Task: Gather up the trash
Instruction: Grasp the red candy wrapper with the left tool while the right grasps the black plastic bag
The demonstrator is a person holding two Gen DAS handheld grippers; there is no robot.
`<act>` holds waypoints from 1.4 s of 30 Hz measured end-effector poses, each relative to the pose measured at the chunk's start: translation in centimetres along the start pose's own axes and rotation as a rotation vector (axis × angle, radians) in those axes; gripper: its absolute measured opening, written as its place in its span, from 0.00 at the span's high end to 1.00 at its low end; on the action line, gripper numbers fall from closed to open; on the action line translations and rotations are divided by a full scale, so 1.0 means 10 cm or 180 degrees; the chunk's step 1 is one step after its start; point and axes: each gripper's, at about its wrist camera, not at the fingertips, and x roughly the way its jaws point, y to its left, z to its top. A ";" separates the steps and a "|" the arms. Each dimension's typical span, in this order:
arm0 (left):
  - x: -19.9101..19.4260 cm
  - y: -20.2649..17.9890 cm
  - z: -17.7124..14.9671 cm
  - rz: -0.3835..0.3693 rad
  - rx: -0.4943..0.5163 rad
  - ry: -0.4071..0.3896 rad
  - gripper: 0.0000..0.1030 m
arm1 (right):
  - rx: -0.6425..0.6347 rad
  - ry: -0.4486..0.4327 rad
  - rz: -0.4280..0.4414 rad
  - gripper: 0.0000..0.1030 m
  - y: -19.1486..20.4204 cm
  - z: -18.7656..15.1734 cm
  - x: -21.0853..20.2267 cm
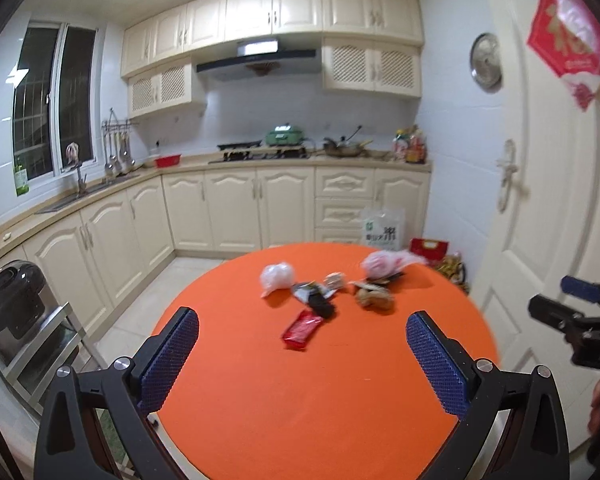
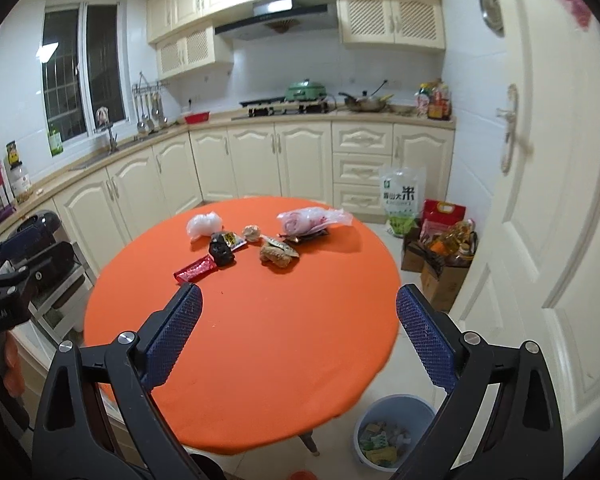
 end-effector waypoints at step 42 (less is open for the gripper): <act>3.19 0.74 0.25 -0.0317 -0.0003 0.1347 0.87 | -0.0676 0.0839 0.0584 0.09 0.88 0.40 2.74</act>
